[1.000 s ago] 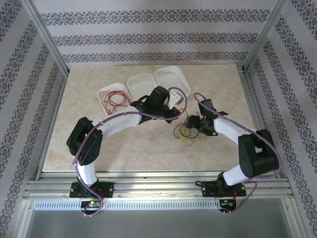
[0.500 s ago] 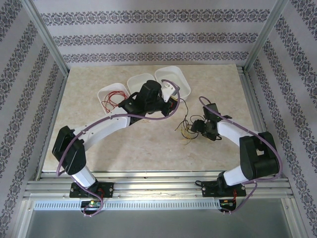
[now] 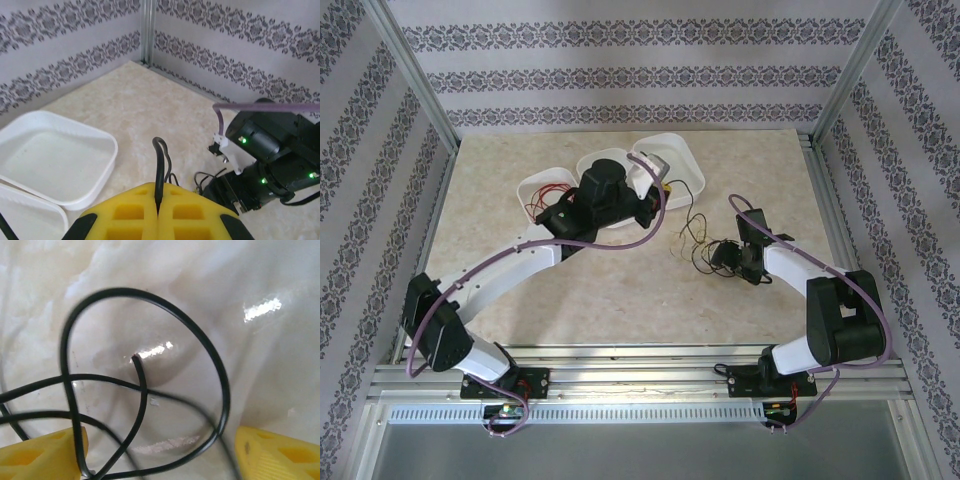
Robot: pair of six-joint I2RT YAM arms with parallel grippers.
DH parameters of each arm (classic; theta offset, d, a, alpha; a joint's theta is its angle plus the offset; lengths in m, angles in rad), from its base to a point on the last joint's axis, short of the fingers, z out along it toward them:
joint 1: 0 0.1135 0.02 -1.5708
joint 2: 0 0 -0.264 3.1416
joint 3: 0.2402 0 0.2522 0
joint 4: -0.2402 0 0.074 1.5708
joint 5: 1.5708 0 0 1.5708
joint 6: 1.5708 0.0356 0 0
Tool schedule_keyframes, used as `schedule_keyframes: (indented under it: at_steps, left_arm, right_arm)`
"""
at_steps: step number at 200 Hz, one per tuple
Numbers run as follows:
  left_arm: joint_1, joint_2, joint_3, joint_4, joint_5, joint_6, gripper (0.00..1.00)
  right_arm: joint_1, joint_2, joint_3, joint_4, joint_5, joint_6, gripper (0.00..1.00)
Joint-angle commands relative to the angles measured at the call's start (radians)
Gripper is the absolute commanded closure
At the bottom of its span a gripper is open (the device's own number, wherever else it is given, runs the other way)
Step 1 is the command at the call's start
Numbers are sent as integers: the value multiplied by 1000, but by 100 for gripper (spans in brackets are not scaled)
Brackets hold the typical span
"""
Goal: Untangle the cables
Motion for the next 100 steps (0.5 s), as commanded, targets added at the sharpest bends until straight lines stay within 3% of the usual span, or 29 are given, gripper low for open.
schedule_keyframes:
  at_steps: [1,31,56,100]
  left_arm:
    - [-12,-50,4,76,-35,36,100]
    - [-12,-81,-1,109,-28,43,100]
    - [-12,-90,4,120,8,39,100]
    - [-12,-56,20,100,88,33,100]
  right_arm:
    - [-9,-17,-14,-22,2,-15,23]
    - [-14,-12,-21,-17,-1,-17,28]
    - [-15,-18,-22,-17,-9,-20,38]
    - [-16,-104,-23,-19,-40,-30,39]
